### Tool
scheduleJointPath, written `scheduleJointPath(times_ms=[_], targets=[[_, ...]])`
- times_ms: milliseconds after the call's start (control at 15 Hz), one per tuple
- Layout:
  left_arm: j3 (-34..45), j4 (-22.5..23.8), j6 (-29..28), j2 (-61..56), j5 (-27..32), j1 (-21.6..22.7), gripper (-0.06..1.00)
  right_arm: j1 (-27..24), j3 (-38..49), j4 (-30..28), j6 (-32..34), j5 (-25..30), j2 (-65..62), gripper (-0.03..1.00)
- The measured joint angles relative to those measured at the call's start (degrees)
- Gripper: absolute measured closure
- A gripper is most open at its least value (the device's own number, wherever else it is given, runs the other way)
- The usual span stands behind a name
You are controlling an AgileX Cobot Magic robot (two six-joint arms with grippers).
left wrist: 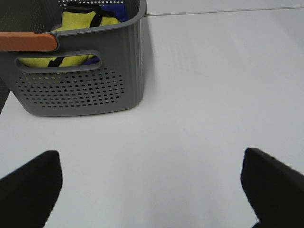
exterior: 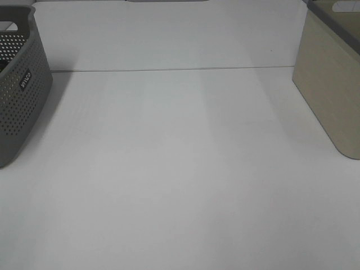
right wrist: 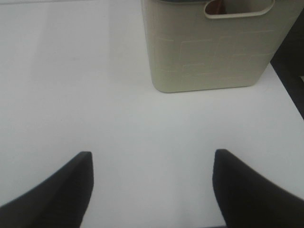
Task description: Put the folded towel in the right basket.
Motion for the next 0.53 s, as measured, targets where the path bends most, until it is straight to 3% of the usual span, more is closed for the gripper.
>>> scheduleJointPath(times_ms=[533], targets=[[0.00, 0.00, 0.00, 0.00, 0.00, 0.00, -0.03, 0.00, 0.00, 0.00, 0.00, 0.00, -2.18, 0.29]])
